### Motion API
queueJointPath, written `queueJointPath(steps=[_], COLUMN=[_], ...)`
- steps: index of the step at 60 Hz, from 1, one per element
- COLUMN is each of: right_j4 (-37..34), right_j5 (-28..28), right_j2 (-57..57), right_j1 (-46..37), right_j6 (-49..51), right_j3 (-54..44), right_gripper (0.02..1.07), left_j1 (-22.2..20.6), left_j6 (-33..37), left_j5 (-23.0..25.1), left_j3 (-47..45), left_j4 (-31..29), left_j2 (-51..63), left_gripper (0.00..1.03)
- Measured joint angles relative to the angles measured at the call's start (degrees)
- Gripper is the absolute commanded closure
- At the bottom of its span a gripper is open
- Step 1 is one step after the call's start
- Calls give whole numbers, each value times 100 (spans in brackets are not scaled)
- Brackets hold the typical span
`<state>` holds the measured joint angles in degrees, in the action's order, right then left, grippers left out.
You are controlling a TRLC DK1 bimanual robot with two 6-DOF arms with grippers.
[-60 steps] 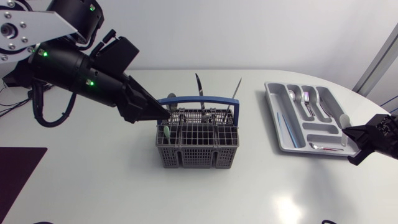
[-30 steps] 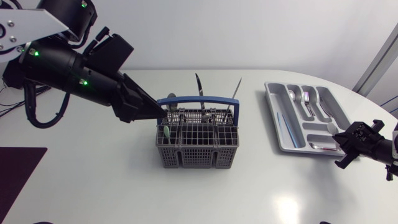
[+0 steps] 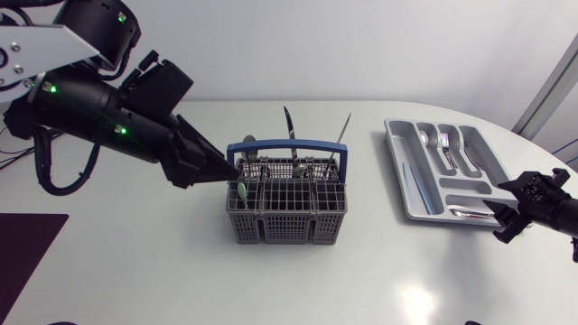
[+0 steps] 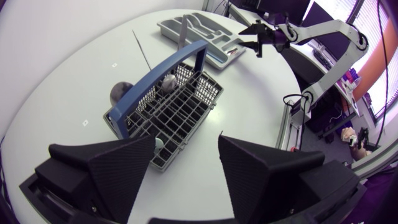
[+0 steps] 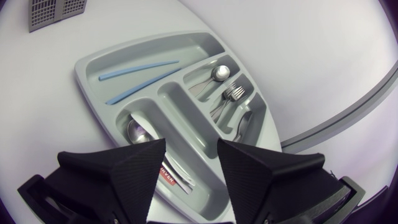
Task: Unload the cutlery basket into the drawer organizer.
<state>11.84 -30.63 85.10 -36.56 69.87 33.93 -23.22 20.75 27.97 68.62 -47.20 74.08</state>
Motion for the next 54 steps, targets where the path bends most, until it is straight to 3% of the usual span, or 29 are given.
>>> queueJointPath(steps=[6, 18, 28, 32, 38, 47, 54], right_j4=[-339, -1338, -2684, -3174, -3620, -3860, -3866], right_j5=[-90, -219, -256, -162, 413, 1388, 1639], right_j2=[-494, -1390, -2498, -2905, -3309, -3348, -2859], right_j1=[4, 127, 774, 1309, 2629, 4723, 5783], right_j6=[-74, -133, -616, -999, -1987, -3598, -4642], right_j3=[-33, -184, -203, -181, -37, 564, 1180], right_gripper=[22, 20, 20, 20, 20, 20, 21], left_j1=[-101, -483, -466, -459, -402, -210, 9], left_j6=[0, 201, 396, 487, 595, 785, 990], left_j5=[-151, -741, -863, -863, -861, -868, -708], left_j3=[-146, -291, -291, -339, -662, -1314, -1823], left_j4=[2, 74, 22, 55, 304, 787, 1311], left_j2=[0, -175, -264, -350, -540, -586, -654], left_gripper=[17, 17, 17, 17, 17, 17, 17])
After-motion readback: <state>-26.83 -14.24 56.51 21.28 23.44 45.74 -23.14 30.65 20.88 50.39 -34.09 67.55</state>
